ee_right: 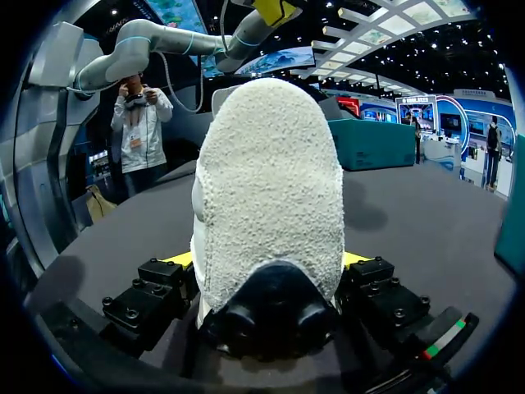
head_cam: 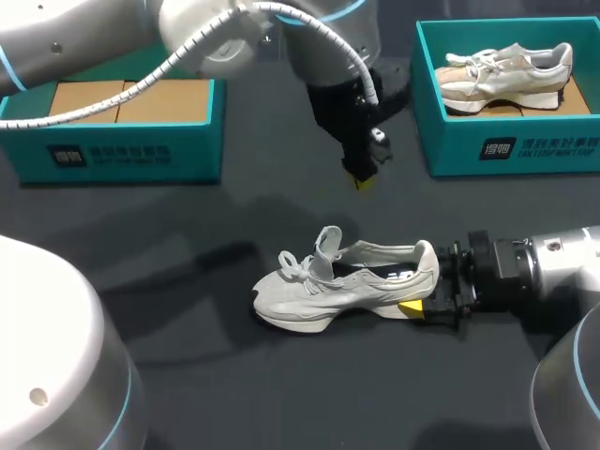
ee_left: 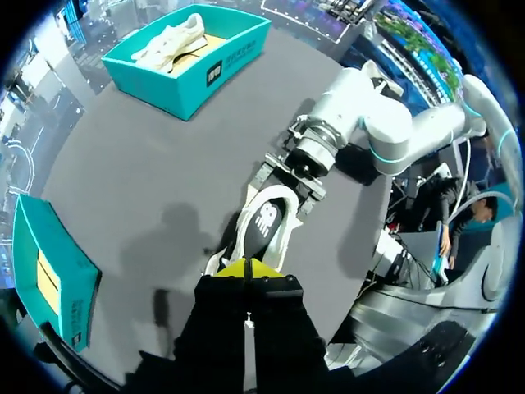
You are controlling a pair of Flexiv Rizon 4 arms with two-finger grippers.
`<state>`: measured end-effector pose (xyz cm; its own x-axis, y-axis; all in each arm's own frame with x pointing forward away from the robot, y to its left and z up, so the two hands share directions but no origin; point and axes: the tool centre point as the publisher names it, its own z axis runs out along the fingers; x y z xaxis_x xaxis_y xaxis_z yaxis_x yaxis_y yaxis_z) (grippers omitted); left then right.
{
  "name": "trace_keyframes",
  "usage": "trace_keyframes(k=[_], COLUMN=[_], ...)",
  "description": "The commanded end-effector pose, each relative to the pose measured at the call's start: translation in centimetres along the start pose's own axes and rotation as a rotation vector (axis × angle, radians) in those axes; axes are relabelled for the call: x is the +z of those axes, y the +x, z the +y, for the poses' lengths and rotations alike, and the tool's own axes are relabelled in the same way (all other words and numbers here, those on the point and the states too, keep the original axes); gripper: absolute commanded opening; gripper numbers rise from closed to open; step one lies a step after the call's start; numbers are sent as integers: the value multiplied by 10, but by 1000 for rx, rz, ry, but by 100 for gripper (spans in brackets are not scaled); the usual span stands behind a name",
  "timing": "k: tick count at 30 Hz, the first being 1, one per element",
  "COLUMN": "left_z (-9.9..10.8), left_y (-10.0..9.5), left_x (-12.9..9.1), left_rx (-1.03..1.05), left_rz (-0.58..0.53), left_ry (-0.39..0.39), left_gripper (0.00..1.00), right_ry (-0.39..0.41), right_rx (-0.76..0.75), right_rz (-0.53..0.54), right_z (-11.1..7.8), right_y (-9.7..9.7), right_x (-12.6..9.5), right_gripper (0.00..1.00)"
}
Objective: Take the shoe out of the shoebox, open the shoe tongue, remove and reinsert the insole, then place the shoe into the shoebox
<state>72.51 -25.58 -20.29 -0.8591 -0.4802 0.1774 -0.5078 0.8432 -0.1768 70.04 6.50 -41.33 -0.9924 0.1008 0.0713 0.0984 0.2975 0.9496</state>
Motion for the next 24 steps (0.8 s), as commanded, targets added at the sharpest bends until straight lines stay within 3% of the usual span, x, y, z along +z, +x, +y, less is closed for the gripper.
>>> trace_keyframes(k=[1,8,19,24], left_z=[1,8,8,13], left_y=[11,21,21,25], left_x=[16,38,38,59], left_rx=[95,254,254,360], left_rz=[-9,-5,-5,-11], left_ry=[23,14,14,12], left_gripper=[0,0,0,0], right_ry=[6,6,6,6], right_rx=[2,2,2,2], right_rz=[1,1,1,1], right_z=[0,0,0,0], right_y=[1,1,1,1], right_x=[0,0,0,0], right_gripper=[0,0,0,0])
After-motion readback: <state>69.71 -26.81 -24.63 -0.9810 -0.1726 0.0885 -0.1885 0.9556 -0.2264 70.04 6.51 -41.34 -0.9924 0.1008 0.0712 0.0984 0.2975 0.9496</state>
